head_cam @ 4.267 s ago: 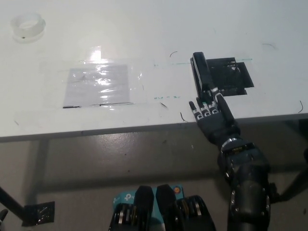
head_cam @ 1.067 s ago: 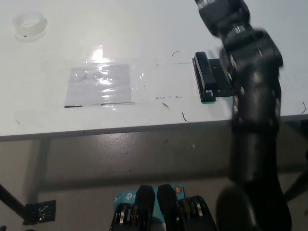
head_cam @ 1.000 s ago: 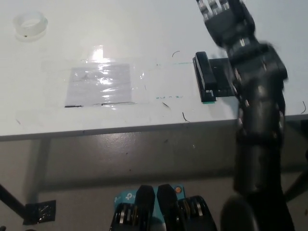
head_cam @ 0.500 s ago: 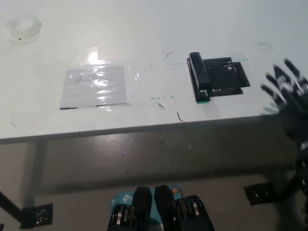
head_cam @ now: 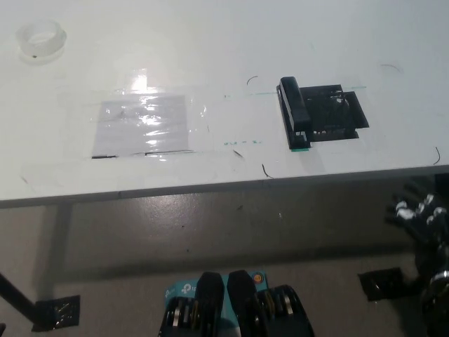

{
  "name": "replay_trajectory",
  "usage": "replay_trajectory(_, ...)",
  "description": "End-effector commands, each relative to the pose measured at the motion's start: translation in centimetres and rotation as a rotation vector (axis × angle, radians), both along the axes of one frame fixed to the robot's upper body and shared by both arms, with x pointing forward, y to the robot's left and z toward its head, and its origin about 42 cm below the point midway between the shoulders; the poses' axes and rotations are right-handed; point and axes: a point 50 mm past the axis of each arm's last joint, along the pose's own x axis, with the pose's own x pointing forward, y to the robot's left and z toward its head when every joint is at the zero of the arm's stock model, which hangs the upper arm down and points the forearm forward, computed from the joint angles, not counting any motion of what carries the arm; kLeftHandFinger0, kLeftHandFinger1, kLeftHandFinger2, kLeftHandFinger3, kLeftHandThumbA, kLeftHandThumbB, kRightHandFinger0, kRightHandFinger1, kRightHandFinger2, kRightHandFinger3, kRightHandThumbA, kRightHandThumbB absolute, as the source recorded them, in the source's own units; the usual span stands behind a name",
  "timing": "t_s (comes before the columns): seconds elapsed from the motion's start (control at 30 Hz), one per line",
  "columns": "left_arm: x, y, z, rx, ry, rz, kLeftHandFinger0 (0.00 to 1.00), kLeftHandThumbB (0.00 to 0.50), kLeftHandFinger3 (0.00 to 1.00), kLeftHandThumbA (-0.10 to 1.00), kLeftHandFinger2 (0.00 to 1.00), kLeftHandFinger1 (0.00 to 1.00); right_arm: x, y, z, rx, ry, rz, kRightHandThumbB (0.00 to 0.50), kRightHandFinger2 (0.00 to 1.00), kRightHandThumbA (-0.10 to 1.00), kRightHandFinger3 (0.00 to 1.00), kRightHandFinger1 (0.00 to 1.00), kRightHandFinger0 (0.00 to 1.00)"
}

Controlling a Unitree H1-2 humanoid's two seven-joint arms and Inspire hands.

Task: A stapler is kept infront of the robot on the black mark on the desk and the robot uses its right hand to lift the top of the stapler to open it

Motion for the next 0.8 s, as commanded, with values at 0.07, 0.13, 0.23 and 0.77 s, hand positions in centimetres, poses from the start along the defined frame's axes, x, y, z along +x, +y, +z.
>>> replay_trajectory(0.07,0.3,1.5,1.4,0.042,-0.027,-0.009,0.33,0.235,0.76,1.00,0.59,0.42,0.5,-2.1,-2.2,-0.351,-0.233,-0.066,0.095,0.50,0.51,0.64,0.45,0.44)
replay_trajectory(0.13,0.3,1.7,1.4,0.043,-0.026,-0.008,0.36,0.237,0.77,1.00,0.61,0.44,0.5,-2.1,-2.4,-0.371,-0.242,-0.079,0.087,0.51,0.53,0.65,0.46,0.45)
replay_trajectory(0.23,0.3,1.7,1.3,0.043,-0.029,-0.008,0.38,0.222,0.74,1.00,0.61,0.45,0.6,-2.1,-2.9,-0.401,-0.272,-0.101,0.057,0.50,0.49,0.64,0.44,0.41)
replay_trajectory(0.77,1.4,2.0,2.1,0.052,-0.048,-0.020,0.34,0.222,0.72,1.00,0.60,0.41,0.4,-2.6,-3.1,-0.398,-0.272,-0.168,0.092,0.48,0.43,0.64,0.42,0.37)
